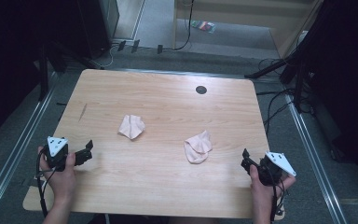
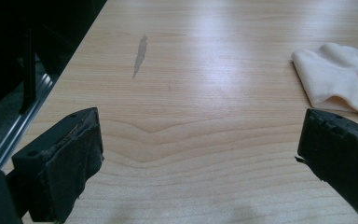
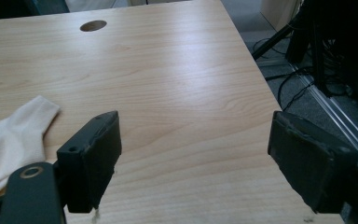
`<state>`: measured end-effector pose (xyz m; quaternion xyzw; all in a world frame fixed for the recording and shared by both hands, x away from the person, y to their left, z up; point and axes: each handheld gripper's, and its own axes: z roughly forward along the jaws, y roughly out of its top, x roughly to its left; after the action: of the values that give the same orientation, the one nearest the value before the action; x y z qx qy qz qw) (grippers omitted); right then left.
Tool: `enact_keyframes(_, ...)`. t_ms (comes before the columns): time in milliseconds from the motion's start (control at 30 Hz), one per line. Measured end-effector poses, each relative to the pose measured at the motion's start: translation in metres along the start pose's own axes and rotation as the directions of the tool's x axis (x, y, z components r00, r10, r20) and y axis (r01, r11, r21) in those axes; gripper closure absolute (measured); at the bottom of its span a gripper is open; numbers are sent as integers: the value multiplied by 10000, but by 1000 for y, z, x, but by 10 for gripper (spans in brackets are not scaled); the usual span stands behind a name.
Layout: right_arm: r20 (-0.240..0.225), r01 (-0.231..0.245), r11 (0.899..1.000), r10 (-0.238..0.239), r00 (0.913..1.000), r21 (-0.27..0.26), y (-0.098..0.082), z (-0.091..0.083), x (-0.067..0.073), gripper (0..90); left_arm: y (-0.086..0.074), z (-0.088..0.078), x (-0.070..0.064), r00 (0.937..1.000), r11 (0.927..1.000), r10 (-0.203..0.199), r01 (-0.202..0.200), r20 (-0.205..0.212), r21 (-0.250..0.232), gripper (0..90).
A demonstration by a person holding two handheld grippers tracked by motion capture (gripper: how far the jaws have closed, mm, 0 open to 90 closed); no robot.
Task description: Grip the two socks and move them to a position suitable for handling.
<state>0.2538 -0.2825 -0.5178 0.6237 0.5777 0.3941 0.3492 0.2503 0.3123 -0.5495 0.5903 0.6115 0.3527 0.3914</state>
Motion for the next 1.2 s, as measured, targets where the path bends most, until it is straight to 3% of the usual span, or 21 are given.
enact_keyframes(233,-367,410,9990,-416,9985,-170,11,2,24,187,0,0,0,10000,10000,-37,37,37,1,2)
enact_keyframes(433,-955,107,9995,-137,9953,-310,31,0,48,208,-2,-3,-1,9999,9997,113,-111,85,-212,2)
enact_keyframes(567,-794,88,9998,-72,9968,193,39,7,64,241,-2,-3,1,10000,9998,-35,37,83,-214,2)
enact_keyframes(633,-1005,138,9996,-113,9949,245,36,12,70,258,-2,-3,0,9999,9998,-18,21,137,-217,3)
enact_keyframes(700,-1301,519,9975,-452,9905,483,31,18,77,279,-2,-3,0,9999,9998,-30,33,107,-212,3)
enact_keyframes(767,-1900,643,9963,-524,9804,568,25,21,84,323,-1,-1,1,9999,9999,-103,104,89,-120,3)
enact_keyframes(833,-2761,961,9935,-758,9581,608,20,23,93,380,0,0,1,9999,9999,-105,105,80,-12,3)
enact_keyframes(933,-3805,1568,9845,-1159,9175,782,10,25,110,414,0,1,0,9999,9999,-30,28,121,143,3)
enact_keyframes(1000,-4074,1947,9757,-1384,9027,1001,3,29,121,429,1,2,0,9999,9997,55,-58,136,231,3)
enact_keyframes(1067,-4211,2340,9651,-1649,8919,1177,-3,33,130,432,1,2,-1,9999,9997,105,-108,132,238,3)
enact_keyframes(1133,-4112,2730,9529,-1979,8898,1321,-9,37,137,433,1,2,-1,9997,9995,178,-182,159,247,3)
enact_keyframes(1200,-3795,3304,9333,-2574,8887,1407,-14,41,144,434,1,2,-2,9997,9995,184,-188,148,250,3)
